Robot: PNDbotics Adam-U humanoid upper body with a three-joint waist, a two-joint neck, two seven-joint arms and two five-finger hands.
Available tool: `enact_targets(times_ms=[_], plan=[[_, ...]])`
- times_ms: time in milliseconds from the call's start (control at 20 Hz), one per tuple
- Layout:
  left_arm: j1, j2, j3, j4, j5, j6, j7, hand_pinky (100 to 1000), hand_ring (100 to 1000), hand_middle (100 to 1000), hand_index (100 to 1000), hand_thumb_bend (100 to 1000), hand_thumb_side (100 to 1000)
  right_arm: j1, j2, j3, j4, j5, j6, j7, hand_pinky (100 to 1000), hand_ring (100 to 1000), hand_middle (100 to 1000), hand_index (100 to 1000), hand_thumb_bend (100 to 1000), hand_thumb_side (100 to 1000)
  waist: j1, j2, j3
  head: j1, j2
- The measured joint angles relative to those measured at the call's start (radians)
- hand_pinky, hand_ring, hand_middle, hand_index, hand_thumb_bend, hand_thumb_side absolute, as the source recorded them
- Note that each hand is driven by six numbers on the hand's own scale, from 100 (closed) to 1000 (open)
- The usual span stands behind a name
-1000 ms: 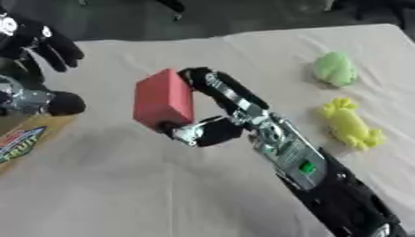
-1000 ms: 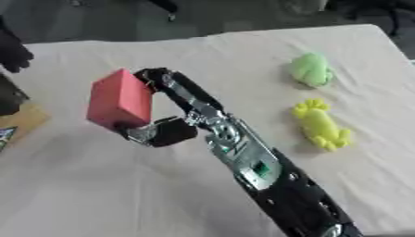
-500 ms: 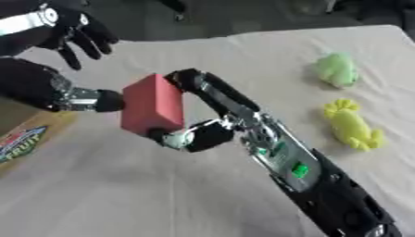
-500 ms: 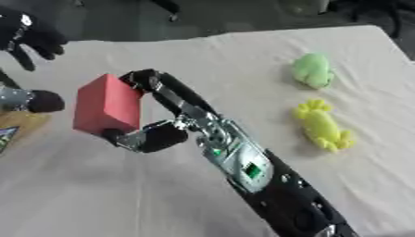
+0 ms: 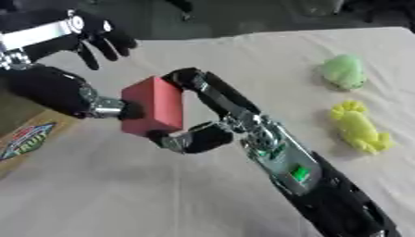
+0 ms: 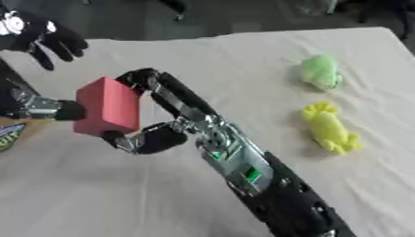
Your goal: Pick up the objects with one hand, pass them to the other hand, and then place them into the box on the other side of the table.
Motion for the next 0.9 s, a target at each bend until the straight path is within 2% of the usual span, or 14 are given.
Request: enact_targets(times_ms=[150,350,400,500,550,800,900], plan=[[-0.003,0.0,-0.009,0.008,-0.017,-0.009,-0.029,733,794,753,841,701,318,0.0,0.0,0.001,-0.002,0.009,0.012,-0.001,766,537,482,575,100,124,0.0,0.0,0.0,0.001,0.0],[-0.005,0.0,-0.016,0.02,-0.04,-0.034,-0.078,745,800,760,840,692,274,-0.002,0.0,0.006,-0.008,0.01,0.06,-0.004,749,527,479,575,100,164,0.001,0.0,0.0,0.001,0.0],[-0.005,0.0,-0.018,0.023,-0.043,-0.041,-0.09,746,800,760,840,689,274,-0.002,0.0,0.007,-0.012,0.008,0.077,-0.003,745,524,477,572,100,170,0.002,0.0,0.0,0.001,0.0],[-0.005,0.0,-0.021,0.028,-0.046,-0.055,-0.108,732,793,750,834,648,334,-0.002,0.0,0.01,-0.025,-0.004,0.113,0.002,729,525,475,571,100,170,0.002,0.0,0.0,0.001,0.0],[-0.005,0.0,-0.021,0.032,-0.046,-0.058,-0.111,724,786,738,826,614,314,-0.003,0.0,0.012,-0.038,-0.011,0.127,0.004,726,526,476,573,100,171,0.002,0.0,0.0,0.0,0.0],[-0.004,0.0,-0.021,0.046,-0.044,-0.069,-0.089,734,791,747,829,564,258,-0.008,-0.002,0.012,-0.109,-0.056,0.201,0.005,732,527,476,574,100,169,0.002,0.0,-0.003,-0.001,-0.001],[-0.004,0.0,-0.021,0.048,-0.047,-0.076,-0.088,735,792,749,832,585,258,-0.009,-0.003,0.012,-0.124,-0.074,0.225,-0.005,733,526,475,573,100,165,0.003,0.0,-0.005,-0.001,-0.002]])
